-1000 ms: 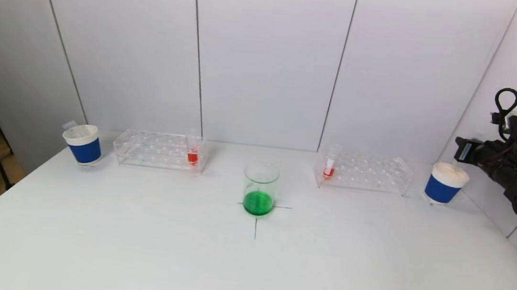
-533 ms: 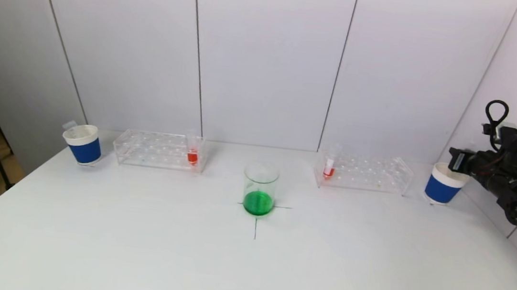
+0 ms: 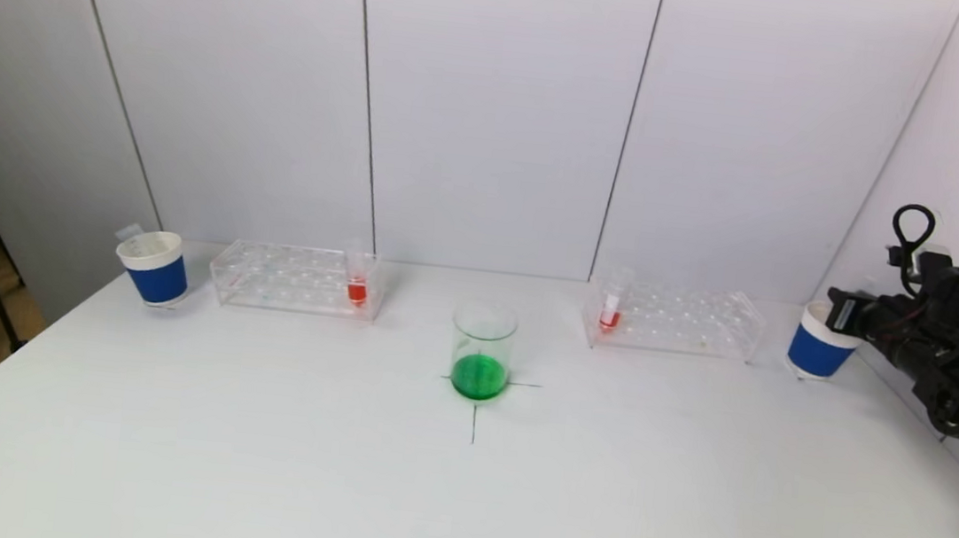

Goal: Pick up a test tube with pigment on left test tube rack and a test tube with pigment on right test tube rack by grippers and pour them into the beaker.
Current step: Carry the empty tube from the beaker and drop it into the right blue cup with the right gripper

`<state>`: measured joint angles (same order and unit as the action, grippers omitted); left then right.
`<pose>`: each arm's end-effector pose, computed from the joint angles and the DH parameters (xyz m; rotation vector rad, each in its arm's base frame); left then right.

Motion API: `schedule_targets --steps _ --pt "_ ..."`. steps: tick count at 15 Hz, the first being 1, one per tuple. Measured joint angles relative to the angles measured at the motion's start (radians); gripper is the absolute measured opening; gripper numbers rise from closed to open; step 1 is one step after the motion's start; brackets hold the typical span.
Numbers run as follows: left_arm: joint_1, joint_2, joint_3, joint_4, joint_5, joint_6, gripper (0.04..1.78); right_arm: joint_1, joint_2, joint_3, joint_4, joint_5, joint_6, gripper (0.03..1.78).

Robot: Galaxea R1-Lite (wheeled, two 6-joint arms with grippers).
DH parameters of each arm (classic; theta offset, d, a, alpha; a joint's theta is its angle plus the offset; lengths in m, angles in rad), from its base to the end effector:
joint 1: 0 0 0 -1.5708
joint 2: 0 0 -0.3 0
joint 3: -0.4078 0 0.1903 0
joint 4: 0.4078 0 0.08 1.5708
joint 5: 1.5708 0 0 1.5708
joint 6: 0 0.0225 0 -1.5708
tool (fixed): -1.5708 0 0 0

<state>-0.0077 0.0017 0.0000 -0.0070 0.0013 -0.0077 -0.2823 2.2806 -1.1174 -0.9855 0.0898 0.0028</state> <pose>-0.0227 0.0002 0.0762 -0.0077 -0.0053 -0.0064 0.4182 -0.1192 0.0790 0.0357 0.1746 -0.1922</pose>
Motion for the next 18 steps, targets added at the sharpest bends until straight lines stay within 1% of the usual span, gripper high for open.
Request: schedule_targets --steps 11,13,15,16,17,18 --pt "0.0 0.0 0.0 0.0 0.0 0.0 1.76 0.0 -0.001 0.009 -0.001 0.0 0.0 0.53" --pt "0.0 0.0 0.0 0.0 0.0 0.0 1.76 0.0 -0.004 0.013 -0.001 0.0 0.0 0.55" --pt "0.0 0.0 0.0 0.0 0.0 0.0 1.76 0.0 -0.007 0.016 -0.001 0.0 -0.001 0.66" --pt "0.0 0.0 0.0 0.0 0.0 0.0 1.76 0.0 -0.009 0.016 -0.001 0.0 -0.001 0.75" --pt "0.0 0.0 0.0 0.0 0.0 0.0 1.76 0.0 -0.009 0.017 -0.001 0.0 -0.001 0.87" --pt "0.0 0.0 0.0 0.0 0.0 0.0 1.76 -0.001 -0.01 0.017 -0.001 0.0 0.0 1.03"
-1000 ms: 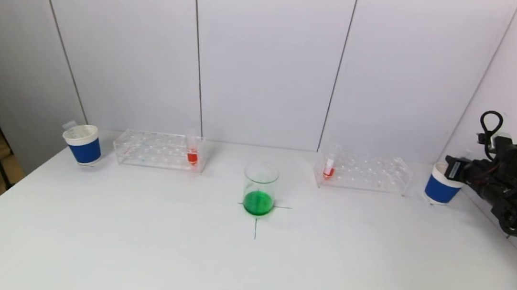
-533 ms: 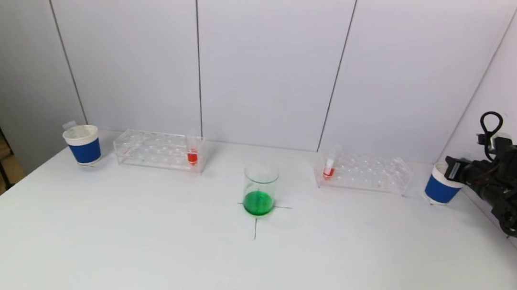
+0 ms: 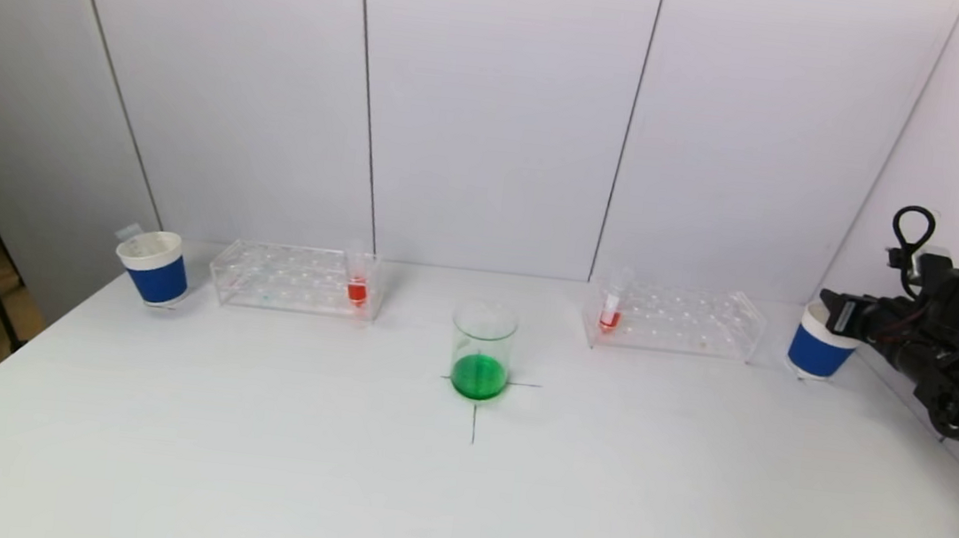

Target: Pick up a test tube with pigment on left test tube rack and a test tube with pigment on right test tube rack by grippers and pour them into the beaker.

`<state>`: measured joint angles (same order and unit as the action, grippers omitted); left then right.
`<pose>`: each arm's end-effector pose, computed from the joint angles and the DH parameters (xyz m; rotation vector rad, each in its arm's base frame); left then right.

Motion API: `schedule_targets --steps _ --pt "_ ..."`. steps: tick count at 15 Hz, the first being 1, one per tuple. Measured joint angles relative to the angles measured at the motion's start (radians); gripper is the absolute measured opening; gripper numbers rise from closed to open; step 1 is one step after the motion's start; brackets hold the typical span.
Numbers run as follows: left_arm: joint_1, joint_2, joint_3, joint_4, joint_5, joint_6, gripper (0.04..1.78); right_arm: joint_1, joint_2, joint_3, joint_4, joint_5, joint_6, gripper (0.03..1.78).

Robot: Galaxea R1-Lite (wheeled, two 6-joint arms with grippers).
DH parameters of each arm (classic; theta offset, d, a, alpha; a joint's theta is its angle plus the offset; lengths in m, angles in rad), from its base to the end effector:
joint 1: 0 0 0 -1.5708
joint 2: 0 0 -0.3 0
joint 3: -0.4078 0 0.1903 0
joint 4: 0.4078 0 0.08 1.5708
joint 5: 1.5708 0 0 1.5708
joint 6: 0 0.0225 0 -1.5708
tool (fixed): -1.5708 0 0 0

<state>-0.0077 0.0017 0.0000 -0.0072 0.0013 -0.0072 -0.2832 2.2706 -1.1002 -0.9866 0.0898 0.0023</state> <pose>-0.0227 0.0002 0.0762 -0.0072 -0.0055 -0.0064 0.4149 -0.1186 0.0793 0.0364 0.1807 -0.1931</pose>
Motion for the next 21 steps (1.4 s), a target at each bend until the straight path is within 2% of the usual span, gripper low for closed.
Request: schedule_targets --steps 3,6,9,12,18,21 --pt "0.0 0.0 0.0 0.0 0.0 0.0 1.76 0.0 -0.003 0.001 0.0 0.0 0.0 1.49" --pt "0.0 0.0 0.0 0.0 0.0 0.0 1.76 0.001 -0.025 0.011 -0.002 -0.001 -0.001 1.74" --pt "0.0 0.0 0.0 0.0 0.0 0.0 1.76 0.025 -0.089 0.037 0.002 -0.016 -0.013 1.78" --pt "0.0 0.0 0.0 0.0 0.0 0.0 1.76 0.083 -0.196 0.102 0.008 -0.04 -0.017 1.78" --pt "0.0 0.0 0.0 0.0 0.0 0.0 1.76 0.208 -0.519 0.408 0.011 -0.213 -0.04 1.78" --pt "0.0 0.0 0.0 0.0 0.0 0.0 1.76 0.252 -0.734 0.587 0.027 -0.246 -0.049 1.78"
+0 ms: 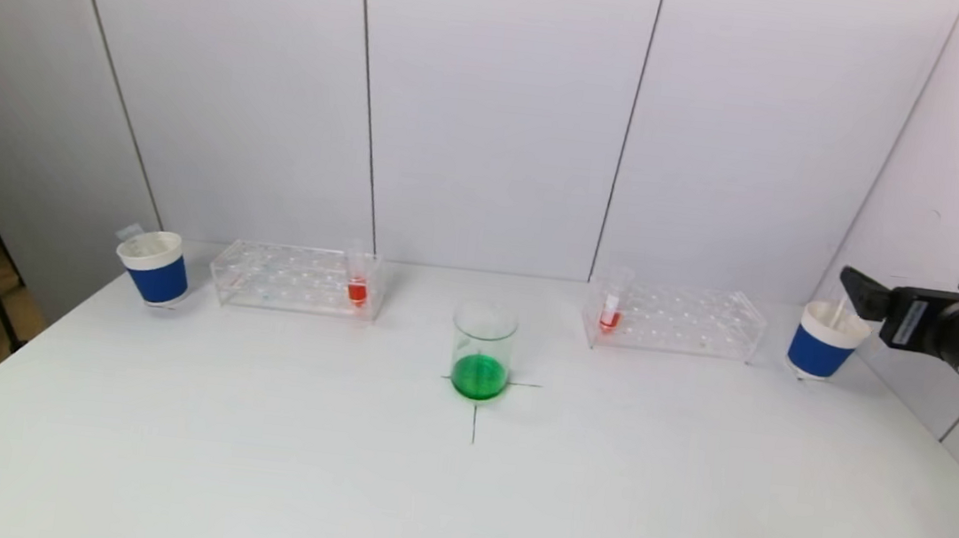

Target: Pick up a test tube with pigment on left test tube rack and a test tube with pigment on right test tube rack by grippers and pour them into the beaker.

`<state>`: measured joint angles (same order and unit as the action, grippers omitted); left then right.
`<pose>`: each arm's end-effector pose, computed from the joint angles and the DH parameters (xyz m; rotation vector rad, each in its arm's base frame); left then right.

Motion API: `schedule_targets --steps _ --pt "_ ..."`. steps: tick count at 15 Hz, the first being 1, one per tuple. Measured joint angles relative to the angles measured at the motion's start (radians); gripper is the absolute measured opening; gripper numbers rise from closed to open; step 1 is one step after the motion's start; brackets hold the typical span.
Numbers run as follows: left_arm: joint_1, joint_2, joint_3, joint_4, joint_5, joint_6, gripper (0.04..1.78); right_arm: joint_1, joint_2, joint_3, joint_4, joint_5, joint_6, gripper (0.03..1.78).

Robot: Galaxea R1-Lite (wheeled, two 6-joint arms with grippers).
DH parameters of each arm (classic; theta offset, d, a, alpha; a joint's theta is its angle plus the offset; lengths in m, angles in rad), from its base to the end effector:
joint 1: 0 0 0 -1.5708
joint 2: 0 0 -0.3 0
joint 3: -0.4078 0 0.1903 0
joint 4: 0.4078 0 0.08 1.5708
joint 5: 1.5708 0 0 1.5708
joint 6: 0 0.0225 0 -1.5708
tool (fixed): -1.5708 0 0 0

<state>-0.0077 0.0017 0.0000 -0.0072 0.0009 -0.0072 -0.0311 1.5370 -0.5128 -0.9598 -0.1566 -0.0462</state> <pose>-0.0227 0.0002 0.0762 -0.0072 -0.0055 -0.0068 0.2469 -0.0112 0.1832 -0.0501 0.0687 -0.1861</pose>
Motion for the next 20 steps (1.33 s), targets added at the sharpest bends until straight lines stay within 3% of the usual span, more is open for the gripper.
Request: schedule_targets --steps 3,6,15,17,20 --pt "0.0 0.0 0.0 0.0 0.001 0.0 1.76 0.026 -0.243 0.153 0.069 -0.002 -0.003 1.78" --pt "0.0 0.0 0.0 0.0 0.0 0.0 1.76 0.035 -0.513 0.229 0.229 0.0 -0.003 1.78" --pt "0.0 0.0 0.0 0.0 0.0 0.0 1.76 0.04 -1.332 0.283 0.966 0.01 0.001 1.78" --pt "0.0 0.0 0.0 0.0 0.0 0.0 1.76 0.037 -1.443 0.33 1.031 0.017 0.012 1.78" --pt "0.0 0.0 0.0 0.0 0.0 0.0 1.76 0.035 -1.513 0.398 1.029 0.011 0.044 1.78"
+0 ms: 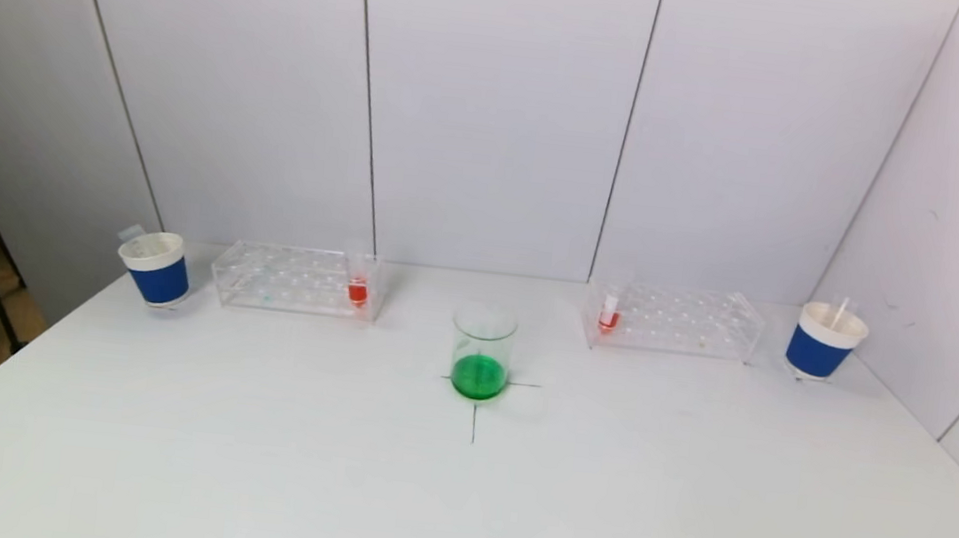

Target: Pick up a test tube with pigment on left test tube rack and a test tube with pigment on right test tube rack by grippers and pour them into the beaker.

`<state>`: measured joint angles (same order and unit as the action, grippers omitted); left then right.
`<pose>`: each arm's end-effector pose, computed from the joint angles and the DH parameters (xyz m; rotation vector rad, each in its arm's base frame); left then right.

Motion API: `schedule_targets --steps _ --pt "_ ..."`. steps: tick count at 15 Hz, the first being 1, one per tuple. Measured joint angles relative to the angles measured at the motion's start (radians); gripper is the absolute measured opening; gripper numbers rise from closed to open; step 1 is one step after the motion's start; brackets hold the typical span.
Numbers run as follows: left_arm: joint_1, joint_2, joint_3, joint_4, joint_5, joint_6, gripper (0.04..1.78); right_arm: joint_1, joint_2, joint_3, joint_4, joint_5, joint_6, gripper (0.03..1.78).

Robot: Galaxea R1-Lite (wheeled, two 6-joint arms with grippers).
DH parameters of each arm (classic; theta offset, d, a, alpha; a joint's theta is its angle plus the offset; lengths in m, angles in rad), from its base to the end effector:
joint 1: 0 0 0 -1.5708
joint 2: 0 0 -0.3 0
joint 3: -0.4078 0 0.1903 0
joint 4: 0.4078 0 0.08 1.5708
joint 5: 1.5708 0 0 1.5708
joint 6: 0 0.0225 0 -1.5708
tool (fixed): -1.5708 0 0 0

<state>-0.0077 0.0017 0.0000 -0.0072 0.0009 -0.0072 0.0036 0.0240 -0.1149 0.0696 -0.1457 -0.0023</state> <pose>-0.0227 0.0002 0.0762 -0.0072 -0.0055 -0.0068 -0.0305 -0.0034 0.1004 -0.0007 -0.0211 -0.1421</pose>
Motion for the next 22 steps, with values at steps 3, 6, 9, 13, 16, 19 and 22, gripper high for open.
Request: schedule_targets --steps 3,6,9,13,16,19,22 --pt "0.0 0.0 0.0 0.0 0.0 0.0 1.76 -0.001 -0.022 0.027 -0.011 -0.003 0.006 1.78" --pt "0.0 0.0 0.0 0.0 0.0 0.0 1.76 -0.001 -0.026 0.058 -0.096 0.016 -0.026 1.78" --pt "0.0 0.0 0.0 0.0 0.0 0.0 1.76 -0.001 -0.026 0.087 -0.162 0.065 -0.062 1.78" --pt "0.0 0.0 0.0 0.0 0.0 0.0 1.76 -0.001 -0.026 0.098 -0.167 0.09 -0.069 1.78" --pt "0.0 0.0 0.0 0.0 0.0 0.0 1.76 -0.001 -0.026 0.105 -0.174 0.091 -0.071 1.77" --pt "0.0 0.0 0.0 0.0 0.0 0.0 1.76 -0.001 -0.026 0.114 -0.186 0.1 -0.061 1.78" --pt "0.0 0.0 0.0 0.0 0.0 0.0 1.76 -0.001 -0.026 0.115 -0.102 0.13 -0.028 1.77"
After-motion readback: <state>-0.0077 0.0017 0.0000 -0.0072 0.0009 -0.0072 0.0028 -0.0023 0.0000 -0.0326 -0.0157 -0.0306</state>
